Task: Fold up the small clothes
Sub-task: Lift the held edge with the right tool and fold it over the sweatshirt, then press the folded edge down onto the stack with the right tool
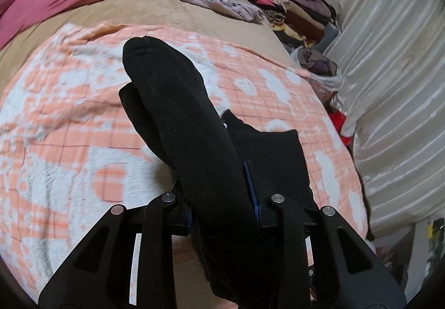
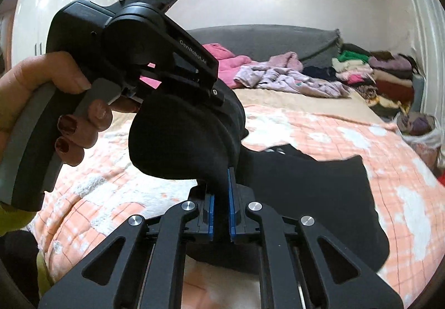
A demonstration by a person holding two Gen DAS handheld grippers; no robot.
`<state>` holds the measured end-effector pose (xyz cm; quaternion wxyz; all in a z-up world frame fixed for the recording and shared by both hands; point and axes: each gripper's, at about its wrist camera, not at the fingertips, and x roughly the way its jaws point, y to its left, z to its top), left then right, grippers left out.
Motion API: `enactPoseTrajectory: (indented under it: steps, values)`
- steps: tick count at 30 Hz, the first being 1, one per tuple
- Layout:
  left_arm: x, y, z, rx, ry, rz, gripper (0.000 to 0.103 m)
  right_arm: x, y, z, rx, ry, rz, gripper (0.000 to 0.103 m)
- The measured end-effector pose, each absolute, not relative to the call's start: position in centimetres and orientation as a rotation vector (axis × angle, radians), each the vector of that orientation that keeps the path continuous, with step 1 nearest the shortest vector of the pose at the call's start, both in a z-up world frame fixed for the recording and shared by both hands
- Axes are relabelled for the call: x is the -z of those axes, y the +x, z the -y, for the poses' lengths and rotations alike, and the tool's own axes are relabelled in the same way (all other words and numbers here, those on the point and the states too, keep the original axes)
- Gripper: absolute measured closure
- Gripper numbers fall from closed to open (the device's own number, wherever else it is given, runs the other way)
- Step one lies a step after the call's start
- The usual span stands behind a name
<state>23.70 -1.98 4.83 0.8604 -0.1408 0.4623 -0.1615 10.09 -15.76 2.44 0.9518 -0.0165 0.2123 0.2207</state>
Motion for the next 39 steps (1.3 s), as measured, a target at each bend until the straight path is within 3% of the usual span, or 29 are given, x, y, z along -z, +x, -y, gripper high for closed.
enactPoseTrajectory:
  steps: [16,17,19,20,21,25,27,29,31,32,33,39]
  values:
    - [-1.6,24.7,12.3,0.35,-0.145,-1.046,0.078,1.4,10.2,23.0,-0.343,0.102,-0.54,0.097]
    - [-1.1,24.9,12.8,0.354,-0.147,-1.054,0.073,1.6,10.4,23.3,-0.338,0.108,-0.549,0.097]
    - [-0.6,25.0,13.7,0.403,-0.16,-1.06,0.049,2.4,10.9,24.1,-0.329,0.147,-0.586,0.096]
    - [-0.6,24.9,14.0,0.441,-0.18,-1.057,0.029,2.9,11.1,24.6,-0.326,0.181,-0.603,0.096]
    - [-0.5,24.6,14.1,0.481,-0.2,-1.059,0.022,3.3,11.3,25.0,-0.326,0.212,-0.616,0.096]
    - [-1.2,23.6,12.4,0.54,-0.264,-1.003,0.022,4.9,11.9,27.3,-0.342,0.341,-0.685,0.092]
    - [-1.5,23.1,10.7,0.483,-0.27,-0.975,0.024,5.3,11.6,28.5,-0.351,0.399,-0.698,0.08]
    - [-1.5,22.7,8.9,0.384,-0.224,-0.965,0.026,5.2,11.4,29.4,-0.384,0.445,-0.71,0.077]
    - [-1.1,22.2,7.5,0.326,-0.187,-0.952,0.027,4.7,11.3,30.1,-0.399,0.471,-0.704,0.062]
    - [-0.9,21.9,7.1,0.311,-0.178,-0.95,0.027,4.4,11.5,30.4,-0.434,0.494,-0.709,0.047]
    - [-0.5,21.7,6.7,0.295,-0.165,-0.949,0.027,4.1,11.8,30.5,-0.453,0.51,-0.712,0.041]
    - [1.6,20.7,6.2,0.27,-0.072,-0.954,0.027,2.6,16.1,31.5,-0.52,0.592,-0.801,0.03]
